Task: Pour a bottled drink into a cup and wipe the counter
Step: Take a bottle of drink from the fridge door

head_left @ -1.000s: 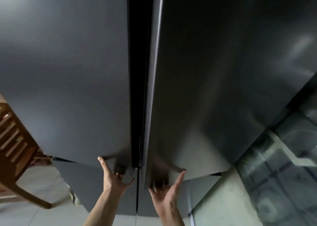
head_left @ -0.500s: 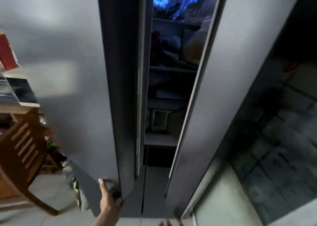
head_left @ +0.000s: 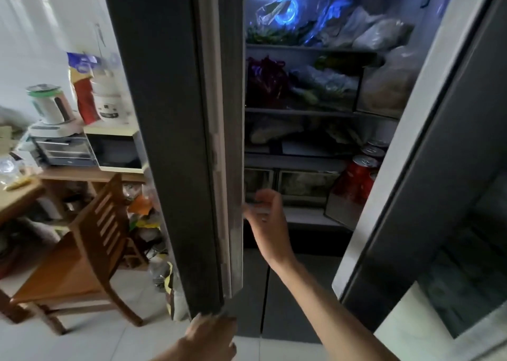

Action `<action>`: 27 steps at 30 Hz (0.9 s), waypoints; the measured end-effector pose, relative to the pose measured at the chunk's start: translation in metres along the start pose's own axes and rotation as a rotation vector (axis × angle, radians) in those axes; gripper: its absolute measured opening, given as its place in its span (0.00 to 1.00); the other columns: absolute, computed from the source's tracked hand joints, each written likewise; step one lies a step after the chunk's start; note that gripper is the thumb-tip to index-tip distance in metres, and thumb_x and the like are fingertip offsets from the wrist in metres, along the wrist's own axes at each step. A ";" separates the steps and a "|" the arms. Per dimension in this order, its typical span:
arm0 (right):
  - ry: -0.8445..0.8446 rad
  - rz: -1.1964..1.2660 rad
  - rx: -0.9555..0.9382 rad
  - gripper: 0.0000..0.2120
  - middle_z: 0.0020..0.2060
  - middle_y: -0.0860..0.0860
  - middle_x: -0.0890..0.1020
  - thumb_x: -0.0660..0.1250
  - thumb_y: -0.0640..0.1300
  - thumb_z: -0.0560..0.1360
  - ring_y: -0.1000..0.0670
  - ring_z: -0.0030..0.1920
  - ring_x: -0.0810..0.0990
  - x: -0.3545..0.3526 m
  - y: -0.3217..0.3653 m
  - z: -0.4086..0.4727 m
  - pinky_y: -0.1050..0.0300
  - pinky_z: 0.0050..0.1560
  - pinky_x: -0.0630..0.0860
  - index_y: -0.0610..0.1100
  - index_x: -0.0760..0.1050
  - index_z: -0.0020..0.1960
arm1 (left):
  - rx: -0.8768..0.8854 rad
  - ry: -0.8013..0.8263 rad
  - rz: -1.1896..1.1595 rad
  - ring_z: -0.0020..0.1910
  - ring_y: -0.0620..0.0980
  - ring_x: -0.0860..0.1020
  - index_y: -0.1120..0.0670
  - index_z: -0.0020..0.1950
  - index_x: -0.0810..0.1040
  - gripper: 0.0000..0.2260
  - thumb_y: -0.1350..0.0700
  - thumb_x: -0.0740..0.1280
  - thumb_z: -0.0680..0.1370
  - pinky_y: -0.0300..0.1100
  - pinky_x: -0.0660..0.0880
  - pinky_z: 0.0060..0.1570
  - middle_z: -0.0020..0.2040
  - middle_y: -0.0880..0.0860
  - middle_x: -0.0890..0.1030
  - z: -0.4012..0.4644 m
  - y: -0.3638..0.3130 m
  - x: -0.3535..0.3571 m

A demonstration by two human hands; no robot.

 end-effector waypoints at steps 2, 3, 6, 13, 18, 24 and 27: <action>0.061 0.011 -0.001 0.29 0.58 0.50 0.80 0.75 0.61 0.72 0.53 0.57 0.82 0.016 0.024 0.012 0.57 0.58 0.79 0.49 0.70 0.67 | 0.157 -0.181 0.314 0.42 0.47 0.85 0.50 0.43 0.82 0.08 0.53 0.62 0.71 0.39 0.79 0.42 0.41 0.46 0.84 -0.010 -0.014 -0.046; 0.074 0.016 0.013 0.30 0.58 0.50 0.81 0.74 0.61 0.72 0.55 0.56 0.82 0.022 0.029 0.015 0.59 0.56 0.79 0.47 0.71 0.67 | 0.267 -0.274 0.404 0.35 0.44 0.83 0.49 0.37 0.81 0.06 0.51 0.65 0.68 0.38 0.77 0.35 0.34 0.45 0.82 -0.019 -0.027 -0.073; 0.122 0.065 0.043 0.20 0.55 0.51 0.82 0.71 0.53 0.78 0.58 0.53 0.83 0.034 0.033 0.022 0.63 0.54 0.77 0.46 0.74 0.66 | 0.337 -0.406 0.635 0.42 0.51 0.83 0.50 0.47 0.84 0.11 0.51 0.62 0.74 0.45 0.80 0.42 0.42 0.50 0.85 -0.030 -0.042 -0.142; 0.230 0.130 0.109 0.13 0.59 0.50 0.85 0.64 0.49 0.83 0.51 0.61 0.83 0.058 0.022 0.019 0.55 0.64 0.78 0.49 0.77 0.66 | 0.256 -0.590 1.127 0.62 0.62 0.77 0.59 0.63 0.79 0.17 0.49 0.64 0.80 0.65 0.60 0.74 0.60 0.59 0.82 -0.045 -0.012 -0.233; 0.249 0.126 0.091 0.14 0.57 0.50 0.84 0.68 0.42 0.81 0.53 0.58 0.83 0.076 0.029 0.018 0.61 0.60 0.79 0.46 0.76 0.65 | 0.235 -0.539 1.296 0.58 0.66 0.79 0.61 0.55 0.82 0.19 0.46 0.62 0.81 0.65 0.58 0.70 0.52 0.63 0.84 -0.049 0.025 -0.233; 0.271 0.086 0.055 0.19 0.60 0.48 0.81 0.74 0.49 0.77 0.53 0.59 0.81 0.099 0.027 0.009 0.55 0.61 0.79 0.50 0.76 0.66 | 0.234 -0.537 1.264 0.52 0.64 0.79 0.59 0.49 0.83 0.19 0.47 0.59 0.82 0.61 0.65 0.63 0.45 0.60 0.84 -0.067 0.049 -0.223; 0.306 0.012 0.005 0.18 0.59 0.48 0.78 0.76 0.52 0.74 0.54 0.57 0.80 0.114 0.036 0.007 0.61 0.57 0.78 0.56 0.76 0.62 | 0.221 -0.575 1.275 0.50 0.63 0.76 0.58 0.44 0.84 0.17 0.45 0.65 0.78 0.59 0.66 0.63 0.42 0.58 0.84 -0.083 0.065 -0.219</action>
Point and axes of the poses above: each hand's wrist, its own z-axis towards the middle knuckle, its own x-axis out of the palm, y = z × x, the point moved 8 cm from there along z, towards the middle knuckle
